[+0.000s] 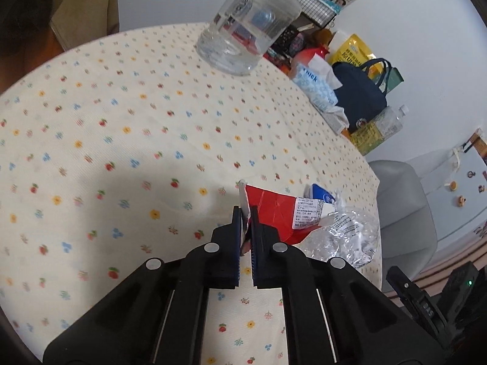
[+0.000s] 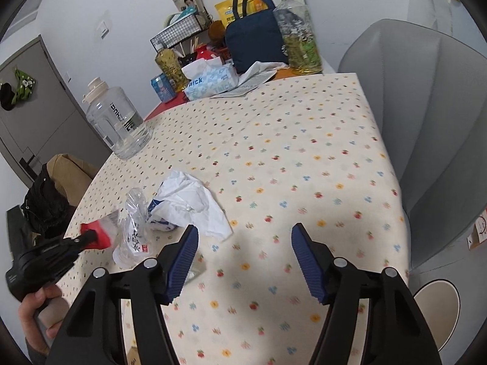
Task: Collect trash
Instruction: 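Grasp the red wrapper with the left gripper while right grasps the white tissue, then carry the red wrapper and white tissue in both grippers to the white bin, then open both grippers over the bin to drop the wrapper and tissue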
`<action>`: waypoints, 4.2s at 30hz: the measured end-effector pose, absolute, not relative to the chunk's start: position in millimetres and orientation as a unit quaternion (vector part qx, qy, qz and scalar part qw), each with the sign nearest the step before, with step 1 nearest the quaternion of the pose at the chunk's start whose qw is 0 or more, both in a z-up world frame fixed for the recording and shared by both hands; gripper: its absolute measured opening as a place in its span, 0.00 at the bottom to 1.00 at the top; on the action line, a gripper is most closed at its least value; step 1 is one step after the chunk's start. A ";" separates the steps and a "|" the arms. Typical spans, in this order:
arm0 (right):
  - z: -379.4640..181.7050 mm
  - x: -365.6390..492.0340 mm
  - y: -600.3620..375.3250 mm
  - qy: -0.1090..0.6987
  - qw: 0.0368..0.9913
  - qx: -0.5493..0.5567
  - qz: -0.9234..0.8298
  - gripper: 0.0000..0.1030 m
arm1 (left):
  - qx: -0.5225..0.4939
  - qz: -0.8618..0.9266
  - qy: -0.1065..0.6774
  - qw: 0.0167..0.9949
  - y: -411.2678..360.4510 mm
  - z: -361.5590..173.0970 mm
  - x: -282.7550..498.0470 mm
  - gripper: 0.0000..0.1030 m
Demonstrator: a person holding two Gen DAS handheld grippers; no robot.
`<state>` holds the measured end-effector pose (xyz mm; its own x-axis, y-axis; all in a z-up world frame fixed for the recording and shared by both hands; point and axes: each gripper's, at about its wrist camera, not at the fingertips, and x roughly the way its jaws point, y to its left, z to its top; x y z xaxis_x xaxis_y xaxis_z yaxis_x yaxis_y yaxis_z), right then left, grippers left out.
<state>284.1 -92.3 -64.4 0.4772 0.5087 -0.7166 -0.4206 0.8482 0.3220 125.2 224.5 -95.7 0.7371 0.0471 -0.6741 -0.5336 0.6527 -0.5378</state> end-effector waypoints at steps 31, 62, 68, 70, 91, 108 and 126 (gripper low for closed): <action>-94.0 305.0 -33.3 0.469 0.837 -0.017 0.281 0.03 | -0.383 0.165 0.292 0.861 225.6 -66.4 96.7 0.06; -2.1 212.0 -325.7 0.334 0.913 0.170 0.164 0.03 | -0.283 -0.026 0.321 0.903 22.0 -13.0 186.8 0.06; -13.9 198.6 -374.5 0.338 0.916 0.180 0.119 0.03 | -0.256 -0.066 0.338 0.903 -31.2 -10.5 204.1 0.06; -17.8 195.6 -386.2 0.339 0.916 0.182 0.108 0.03 | -0.249 -0.077 0.343 0.902 -46.7 -11.1 208.2 0.06; -112.3 181.3 -505.2 0.392 0.883 0.258 -0.005 0.03 | -0.176 -0.156 0.439 0.867 -198.0 -68.0 255.6 0.06; -185.2 184.1 -557.1 0.422 0.847 0.312 -0.086 0.70 | -0.132 -0.180 0.498 0.838 -264.2 -114.6 276.9 0.06; -145.2 138.7 -608.4 0.369 0.865 0.317 -0.122 0.74 | -0.082 -0.223 0.540 0.808 -337.7 -145.2 290.2 0.14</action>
